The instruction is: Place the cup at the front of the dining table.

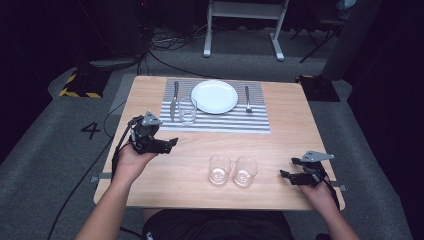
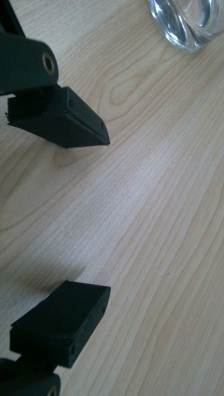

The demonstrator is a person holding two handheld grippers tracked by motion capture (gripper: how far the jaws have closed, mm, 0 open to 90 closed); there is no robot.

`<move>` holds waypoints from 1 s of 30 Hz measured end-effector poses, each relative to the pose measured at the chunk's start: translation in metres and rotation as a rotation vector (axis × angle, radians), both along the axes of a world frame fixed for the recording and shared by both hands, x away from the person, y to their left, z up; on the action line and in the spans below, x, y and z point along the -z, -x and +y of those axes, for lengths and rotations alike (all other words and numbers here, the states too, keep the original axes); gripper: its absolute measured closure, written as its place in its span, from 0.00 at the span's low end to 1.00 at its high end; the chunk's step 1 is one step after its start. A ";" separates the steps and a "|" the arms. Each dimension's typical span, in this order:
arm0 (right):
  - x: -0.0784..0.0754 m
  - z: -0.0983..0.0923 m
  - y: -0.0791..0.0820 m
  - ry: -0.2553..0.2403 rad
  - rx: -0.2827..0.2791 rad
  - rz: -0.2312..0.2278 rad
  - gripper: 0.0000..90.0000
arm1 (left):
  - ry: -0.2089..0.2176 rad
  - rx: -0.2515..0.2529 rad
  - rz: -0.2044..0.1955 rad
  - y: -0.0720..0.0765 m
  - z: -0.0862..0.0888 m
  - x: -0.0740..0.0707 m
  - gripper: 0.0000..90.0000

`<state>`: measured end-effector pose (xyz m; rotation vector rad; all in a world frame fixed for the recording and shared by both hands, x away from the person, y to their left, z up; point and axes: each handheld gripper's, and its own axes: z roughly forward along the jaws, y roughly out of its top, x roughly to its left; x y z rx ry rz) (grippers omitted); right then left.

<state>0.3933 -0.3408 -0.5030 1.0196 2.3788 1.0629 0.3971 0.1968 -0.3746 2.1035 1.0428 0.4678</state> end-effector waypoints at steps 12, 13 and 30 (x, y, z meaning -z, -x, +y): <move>0.000 0.000 0.000 -0.001 0.001 0.001 0.26 | 0.011 0.020 0.052 0.021 0.022 0.028 0.18; 0.000 0.000 0.000 -0.001 0.001 0.001 0.26 | 0.011 0.020 0.052 0.021 0.022 0.028 0.18; 0.000 0.000 0.000 -0.002 0.002 0.002 0.26 | 0.017 -0.012 0.096 0.039 0.036 0.076 0.18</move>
